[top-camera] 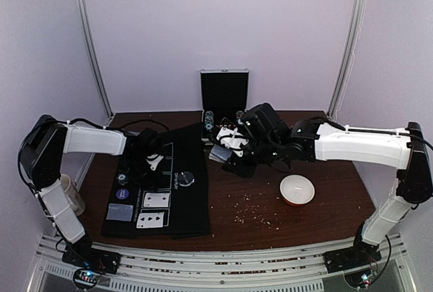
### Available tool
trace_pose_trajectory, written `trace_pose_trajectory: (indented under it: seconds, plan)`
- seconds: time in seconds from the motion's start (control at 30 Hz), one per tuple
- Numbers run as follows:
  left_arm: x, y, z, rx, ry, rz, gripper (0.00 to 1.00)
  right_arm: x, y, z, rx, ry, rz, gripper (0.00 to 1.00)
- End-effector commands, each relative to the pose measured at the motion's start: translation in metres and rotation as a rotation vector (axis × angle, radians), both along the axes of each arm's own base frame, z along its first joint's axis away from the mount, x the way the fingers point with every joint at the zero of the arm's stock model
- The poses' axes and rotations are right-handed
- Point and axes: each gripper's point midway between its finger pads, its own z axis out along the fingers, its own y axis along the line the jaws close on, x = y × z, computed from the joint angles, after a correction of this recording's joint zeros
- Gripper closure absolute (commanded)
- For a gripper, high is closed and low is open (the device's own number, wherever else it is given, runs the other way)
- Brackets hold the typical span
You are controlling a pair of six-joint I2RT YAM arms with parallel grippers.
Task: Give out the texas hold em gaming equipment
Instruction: Pick up the poker card from the face-down deck piles.
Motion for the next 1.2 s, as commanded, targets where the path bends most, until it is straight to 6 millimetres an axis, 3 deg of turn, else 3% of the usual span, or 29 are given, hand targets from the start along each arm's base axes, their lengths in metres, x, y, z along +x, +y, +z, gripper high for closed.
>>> trace_pose_trajectory:
  seconds: [0.0, 0.2, 0.4, 0.5, 0.57, 0.67, 0.77, 0.83, 1.0, 1.17]
  plan:
    - [-0.003, 0.015, 0.006, 0.045, -0.008, 0.012, 0.83, 0.0, -0.004, 0.016, 0.029, -0.023, -0.014, 0.52]
    - [0.013, 0.013, 0.018, 0.05, -0.062, 0.014, 0.79, 0.0, -0.004, 0.016, 0.03, -0.023, -0.014, 0.52]
    - [0.044, -0.008, 0.057, -0.023, -0.183, -0.034, 0.74, 0.001, -0.004, 0.016, 0.029, -0.024, -0.016, 0.52]
    - [0.055, -0.039, 0.099, -0.156, -0.288, -0.097, 0.69, 0.001, -0.004, 0.018, 0.028, -0.025, -0.016, 0.52]
    - [0.058, -0.065, 0.137, -0.3, -0.388, -0.158, 0.56, 0.001, -0.003, 0.019, 0.029, -0.021, -0.012, 0.52]
    - [0.045, -0.104, 0.203, -0.583, -0.536, -0.283, 0.42, -0.001, 0.0, 0.02, 0.034, -0.016, -0.001, 0.52]
    - [0.022, -0.128, 0.249, -0.825, -0.615, -0.387, 0.27, -0.002, 0.005, 0.021, 0.036, -0.016, 0.01, 0.52]
    - [0.011, -0.142, 0.258, -0.913, -0.598, -0.441, 0.22, -0.003, 0.009, 0.022, 0.031, -0.021, 0.018, 0.52]
    - [-0.013, -0.175, 0.258, -0.943, -0.566, -0.575, 0.15, -0.01, 0.019, 0.024, 0.031, -0.029, 0.045, 0.52]
    - [-0.013, -0.184, 0.249, -0.933, -0.541, -0.589, 0.15, -0.014, 0.027, 0.028, 0.043, -0.031, 0.065, 0.52]
